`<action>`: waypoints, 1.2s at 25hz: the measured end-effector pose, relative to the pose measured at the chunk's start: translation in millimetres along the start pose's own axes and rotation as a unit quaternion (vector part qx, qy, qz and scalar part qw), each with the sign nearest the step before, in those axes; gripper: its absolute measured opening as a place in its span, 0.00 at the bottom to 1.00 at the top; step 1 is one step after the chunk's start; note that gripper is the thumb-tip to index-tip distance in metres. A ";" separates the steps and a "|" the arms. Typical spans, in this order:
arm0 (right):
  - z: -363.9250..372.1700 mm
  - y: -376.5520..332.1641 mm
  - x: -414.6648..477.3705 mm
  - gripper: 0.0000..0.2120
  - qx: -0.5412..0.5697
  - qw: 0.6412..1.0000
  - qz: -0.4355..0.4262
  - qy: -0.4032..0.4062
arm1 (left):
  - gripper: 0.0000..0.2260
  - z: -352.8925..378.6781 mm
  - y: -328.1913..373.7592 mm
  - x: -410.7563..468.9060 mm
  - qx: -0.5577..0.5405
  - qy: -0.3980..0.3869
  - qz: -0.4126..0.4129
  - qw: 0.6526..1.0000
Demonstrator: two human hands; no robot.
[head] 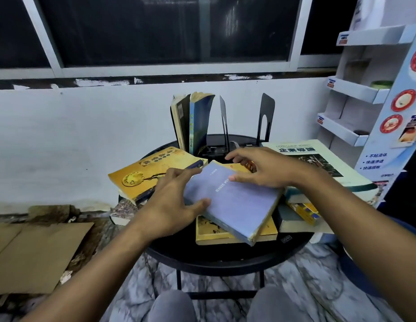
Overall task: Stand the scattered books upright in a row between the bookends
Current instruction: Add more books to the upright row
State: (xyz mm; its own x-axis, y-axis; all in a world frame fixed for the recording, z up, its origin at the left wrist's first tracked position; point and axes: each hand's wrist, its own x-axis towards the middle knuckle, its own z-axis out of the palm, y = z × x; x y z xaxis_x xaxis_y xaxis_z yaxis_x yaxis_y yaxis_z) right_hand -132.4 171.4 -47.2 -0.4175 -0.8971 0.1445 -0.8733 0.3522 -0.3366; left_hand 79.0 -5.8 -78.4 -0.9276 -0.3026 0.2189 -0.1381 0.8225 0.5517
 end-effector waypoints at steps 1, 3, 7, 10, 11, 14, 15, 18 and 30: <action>0.7 -1.6 -3.3 0.28 -0.005 1.000 -0.002 -0.005 | 0.32 3.1 1.9 -6.5 -0.004 -0.005 -0.009 1.000; 2.8 -4.5 -6.5 0.28 -0.011 1.000 -0.002 -0.015 | 0.33 7.8 4.2 -14.4 -0.002 -0.018 -0.025 1.000; 5.3 -7.4 -2.7 0.28 -0.020 0.999 0.008 -0.039 | 0.35 14.7 7.0 -17.2 0.002 -0.044 -0.039 0.998; 6.4 -8.7 1.1 0.30 -0.038 0.998 0.012 -0.054 | 0.36 20.8 8.2 -15.7 -0.012 -0.055 -0.040 0.998; 6.9 -8.9 2.2 0.30 -0.039 0.997 0.013 -0.058 | 0.35 22.8 7.5 -14.6 -0.020 -0.054 -0.038 0.998; 9.0 -7.1 5.8 0.32 -0.027 0.997 0.022 -0.074 | 0.35 29.3 3.1 -13.1 -0.047 -0.045 -0.032 0.997; 9.6 -6.5 6.6 0.33 -0.022 0.996 0.024 -0.077 | 0.35 31.7 1.1 -12.9 -0.059 -0.037 -0.030 0.997; 10.9 -5.2 8.3 0.32 0.004 0.997 0.032 -0.076 | 0.37 39.5 -3.1 -12.2 -0.098 -0.007 -0.030 0.995; 12.6 -0.2 -11.8 0.34 0.088 0.994 0.008 0.065 | 0.44 36.2 -0.5 2.0 -0.228 0.078 0.031 0.970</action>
State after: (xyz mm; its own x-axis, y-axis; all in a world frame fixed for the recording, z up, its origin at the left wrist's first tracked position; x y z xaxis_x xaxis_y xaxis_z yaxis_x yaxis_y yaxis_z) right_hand -124.1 178.6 -60.6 -0.4694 -0.8461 0.2526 -0.8136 0.3033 -0.4960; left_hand 64.6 10.5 -107.4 -0.8610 -0.3576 0.3616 0.1163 0.5538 0.8245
